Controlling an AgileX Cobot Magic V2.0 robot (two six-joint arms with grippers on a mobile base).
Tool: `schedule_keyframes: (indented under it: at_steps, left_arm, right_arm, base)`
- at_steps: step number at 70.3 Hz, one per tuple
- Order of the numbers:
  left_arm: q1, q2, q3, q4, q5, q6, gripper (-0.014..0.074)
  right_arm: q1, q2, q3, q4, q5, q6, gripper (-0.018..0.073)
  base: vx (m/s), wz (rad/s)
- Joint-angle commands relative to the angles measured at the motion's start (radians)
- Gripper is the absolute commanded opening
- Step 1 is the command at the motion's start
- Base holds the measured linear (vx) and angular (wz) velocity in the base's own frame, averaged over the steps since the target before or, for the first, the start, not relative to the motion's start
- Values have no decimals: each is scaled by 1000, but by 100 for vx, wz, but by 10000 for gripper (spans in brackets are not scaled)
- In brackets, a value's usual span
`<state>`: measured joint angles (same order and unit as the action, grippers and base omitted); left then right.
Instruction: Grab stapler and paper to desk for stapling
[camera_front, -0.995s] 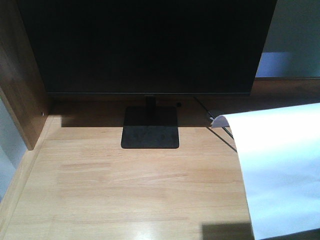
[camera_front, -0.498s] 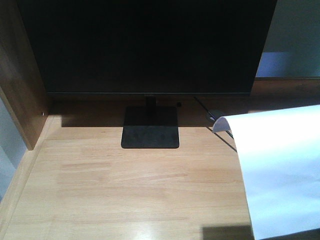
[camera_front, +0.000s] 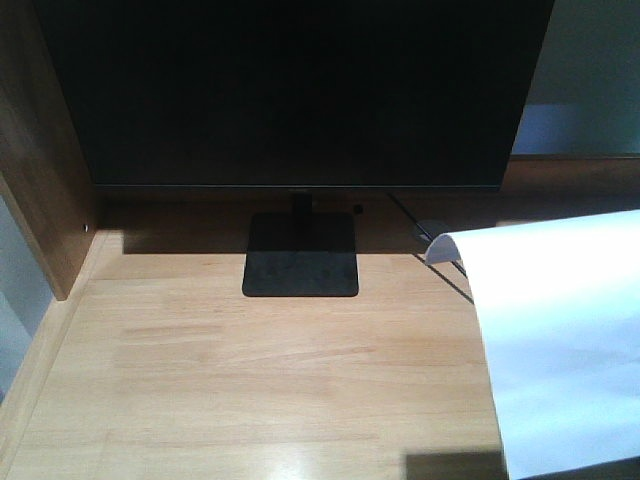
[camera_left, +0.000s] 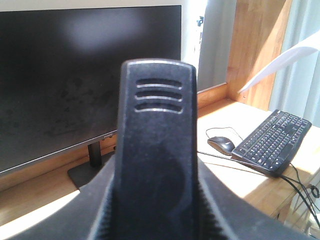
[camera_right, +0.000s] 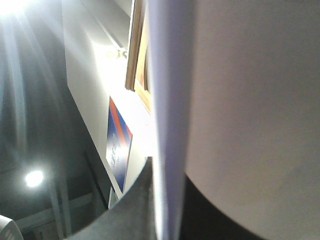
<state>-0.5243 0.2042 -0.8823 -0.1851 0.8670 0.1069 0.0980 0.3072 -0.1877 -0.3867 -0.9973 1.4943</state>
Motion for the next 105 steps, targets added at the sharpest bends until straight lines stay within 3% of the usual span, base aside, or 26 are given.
schedule_keyframes:
  at_steps: [1, 42, 60, 76, 87, 105]
  left_arm:
    - [-5, 15, -21, -17, -118, -2, -6]
    - [-5, 15, -21, -17, -98, -3, -6]
    - [-5, 34, -19, -17, -145, -3, -6]
    - [-5, 160, 15, -75, -192, 9, -6]
    - [-5, 305, 41, -175, -237, 181, -6]
    - [-1, 532, 45, -438, -290, 681, -6]
  right_arm:
    - [-8, 9, -24, 11, -41, -8, -7]
    - [-8, 9, -24, 11, -41, -8, -7]
    - [-8, 9, -24, 11, -41, -8, -7]
    - [-8, 9, -24, 11, -41, -8, -7]
    - [-8, 9, -24, 11, -41, -8, -7]
    - [-8, 9, -24, 11, -41, -8, -7]
  base:
    - [0, 0]
    - [0, 0]
    - [0, 0]
    - [0, 0]
    - [0, 0]
    - [0, 0]
